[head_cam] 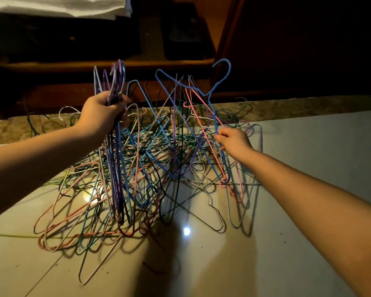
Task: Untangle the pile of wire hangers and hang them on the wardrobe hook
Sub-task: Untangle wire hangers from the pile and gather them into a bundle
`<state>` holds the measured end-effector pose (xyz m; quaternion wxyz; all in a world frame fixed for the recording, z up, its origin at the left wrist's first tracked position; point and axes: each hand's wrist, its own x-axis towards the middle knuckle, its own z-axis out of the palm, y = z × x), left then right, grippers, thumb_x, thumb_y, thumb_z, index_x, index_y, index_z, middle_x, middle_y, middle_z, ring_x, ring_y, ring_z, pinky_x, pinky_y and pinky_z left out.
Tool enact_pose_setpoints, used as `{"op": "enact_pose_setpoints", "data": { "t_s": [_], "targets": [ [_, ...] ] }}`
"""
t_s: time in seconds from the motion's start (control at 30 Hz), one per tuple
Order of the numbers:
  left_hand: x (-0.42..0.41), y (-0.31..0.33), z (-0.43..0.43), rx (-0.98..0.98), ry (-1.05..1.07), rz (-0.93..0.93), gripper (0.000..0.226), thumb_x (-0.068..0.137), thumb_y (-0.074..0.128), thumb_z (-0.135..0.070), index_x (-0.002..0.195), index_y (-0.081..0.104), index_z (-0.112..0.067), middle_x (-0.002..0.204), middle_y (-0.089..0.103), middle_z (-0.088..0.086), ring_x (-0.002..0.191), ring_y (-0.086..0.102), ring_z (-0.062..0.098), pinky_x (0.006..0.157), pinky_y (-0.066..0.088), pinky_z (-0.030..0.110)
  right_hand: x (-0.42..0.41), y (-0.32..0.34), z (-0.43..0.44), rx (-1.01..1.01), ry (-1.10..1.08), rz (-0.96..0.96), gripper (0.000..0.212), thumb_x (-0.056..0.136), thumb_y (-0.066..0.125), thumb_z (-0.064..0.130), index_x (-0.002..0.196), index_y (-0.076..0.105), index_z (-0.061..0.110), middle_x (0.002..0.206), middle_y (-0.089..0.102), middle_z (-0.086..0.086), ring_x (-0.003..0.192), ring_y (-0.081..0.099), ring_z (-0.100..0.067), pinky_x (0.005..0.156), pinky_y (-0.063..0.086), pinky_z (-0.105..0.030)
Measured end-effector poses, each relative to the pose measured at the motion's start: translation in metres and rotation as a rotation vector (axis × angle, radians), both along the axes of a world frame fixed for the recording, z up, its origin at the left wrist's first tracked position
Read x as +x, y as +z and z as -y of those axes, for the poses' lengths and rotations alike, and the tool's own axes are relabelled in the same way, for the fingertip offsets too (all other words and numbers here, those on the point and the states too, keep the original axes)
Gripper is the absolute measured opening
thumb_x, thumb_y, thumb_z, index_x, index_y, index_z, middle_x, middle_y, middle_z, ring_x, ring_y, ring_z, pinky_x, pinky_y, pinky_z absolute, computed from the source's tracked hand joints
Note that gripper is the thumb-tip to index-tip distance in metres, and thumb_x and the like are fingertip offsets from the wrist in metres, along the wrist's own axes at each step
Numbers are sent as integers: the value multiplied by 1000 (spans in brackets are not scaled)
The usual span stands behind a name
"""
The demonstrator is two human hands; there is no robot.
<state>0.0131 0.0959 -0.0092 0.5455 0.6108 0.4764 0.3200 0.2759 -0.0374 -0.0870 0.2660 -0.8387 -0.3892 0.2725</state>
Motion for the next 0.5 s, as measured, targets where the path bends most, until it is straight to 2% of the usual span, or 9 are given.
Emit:
{"op": "enact_pose_setpoints", "data": {
  "t_s": [0.1, 0.23, 0.33, 0.43, 0.5],
  "targets": [
    [-1, 0, -1, 5, 4, -7, 19, 95, 48, -8, 81, 57, -18, 76, 50, 3, 61, 52, 13, 50, 51, 17, 0, -1, 3, -3, 77, 13, 25, 91, 56, 15, 67, 52, 7, 72, 45, -11, 71, 48, -23, 70, 44, -36],
    [0, -1, -2, -3, 6, 24, 18, 94, 51, -8, 81, 56, -20, 77, 52, 2, 59, 52, 9, 49, 49, 15, 4, 5, 6, -3, 136, -26, 21, 92, 55, 15, 83, 62, -3, 75, 49, -13, 71, 47, -22, 69, 39, -32],
    [-1, -3, -3, -6, -2, 30, 15, 93, 53, -11, 82, 56, -20, 78, 53, 1, 54, 53, 3, 49, 49, 14, 9, 8, 9, -10, 176, -5, 21, 92, 55, 14, 86, 62, -5, 76, 50, -12, 72, 46, -20, 65, 38, -28],
    [-2, -5, -4, 0, -3, 32, 15, 94, 52, -10, 83, 57, -20, 80, 54, 1, 58, 55, 6, 51, 50, 14, 13, 4, 14, -38, 225, 7, 25, 92, 55, 13, 67, 57, 8, 66, 49, -5, 65, 50, -19, 67, 46, -36],
    [-5, -6, -6, 1, -5, 26, 16, 94, 52, -10, 83, 58, -21, 84, 57, 2, 65, 56, 10, 54, 53, 17, 12, 1, 20, -72, 240, -3, 33, 92, 55, 13, 60, 50, 18, 62, 48, 2, 56, 51, -10, 67, 48, -35]
  ]
}}
